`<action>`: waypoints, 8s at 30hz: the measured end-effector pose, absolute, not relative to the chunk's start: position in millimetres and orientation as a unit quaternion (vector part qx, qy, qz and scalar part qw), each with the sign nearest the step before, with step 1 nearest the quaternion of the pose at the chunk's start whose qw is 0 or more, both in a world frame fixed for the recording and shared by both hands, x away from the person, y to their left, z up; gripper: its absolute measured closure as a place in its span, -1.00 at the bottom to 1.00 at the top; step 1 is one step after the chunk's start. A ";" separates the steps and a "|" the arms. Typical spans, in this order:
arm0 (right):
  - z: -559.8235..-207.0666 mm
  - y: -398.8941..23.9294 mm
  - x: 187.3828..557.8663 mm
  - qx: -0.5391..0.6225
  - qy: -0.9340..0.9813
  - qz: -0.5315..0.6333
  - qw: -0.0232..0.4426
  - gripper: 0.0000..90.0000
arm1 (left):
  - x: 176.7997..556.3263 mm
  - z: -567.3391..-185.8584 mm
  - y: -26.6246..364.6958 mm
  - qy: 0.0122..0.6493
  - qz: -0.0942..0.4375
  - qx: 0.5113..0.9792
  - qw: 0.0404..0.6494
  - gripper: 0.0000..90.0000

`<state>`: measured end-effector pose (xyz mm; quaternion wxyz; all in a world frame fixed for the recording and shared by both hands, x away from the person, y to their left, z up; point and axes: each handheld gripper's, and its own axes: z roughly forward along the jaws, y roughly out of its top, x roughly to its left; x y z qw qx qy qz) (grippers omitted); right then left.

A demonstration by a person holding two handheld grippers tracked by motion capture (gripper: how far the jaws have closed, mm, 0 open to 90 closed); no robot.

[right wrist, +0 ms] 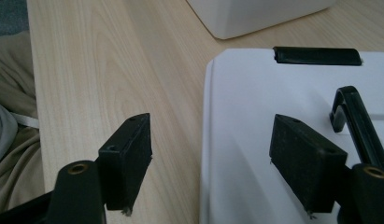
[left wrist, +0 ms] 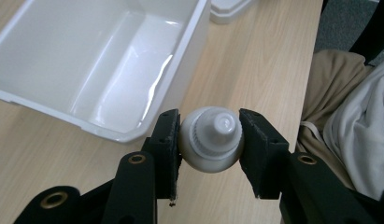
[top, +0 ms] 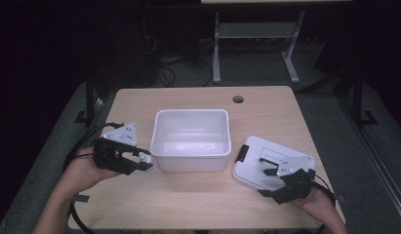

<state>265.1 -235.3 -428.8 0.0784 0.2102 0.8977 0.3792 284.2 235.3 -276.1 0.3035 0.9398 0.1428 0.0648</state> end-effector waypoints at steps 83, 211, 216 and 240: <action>-427.6 -242.2 266.5 0.215 0.893 0.389 0.078 -0.36 | 358.4 -282.0 210.4 0.171 0.064 0.943 0.277 0.32; -427.9 -241.0 268.1 0.210 0.895 0.385 0.081 -0.36 | 331.7 -293.8 247.4 0.218 0.102 0.927 0.286 0.15; -427.2 -240.9 267.0 0.212 0.895 0.385 0.080 -0.36 | 328.9 -295.2 251.9 0.220 0.104 0.927 0.286 0.14; -424.0 -237.7 264.1 0.209 0.896 0.383 0.082 -0.36 | 312.1 -316.7 275.9 0.243 0.105 0.920 0.289 -0.01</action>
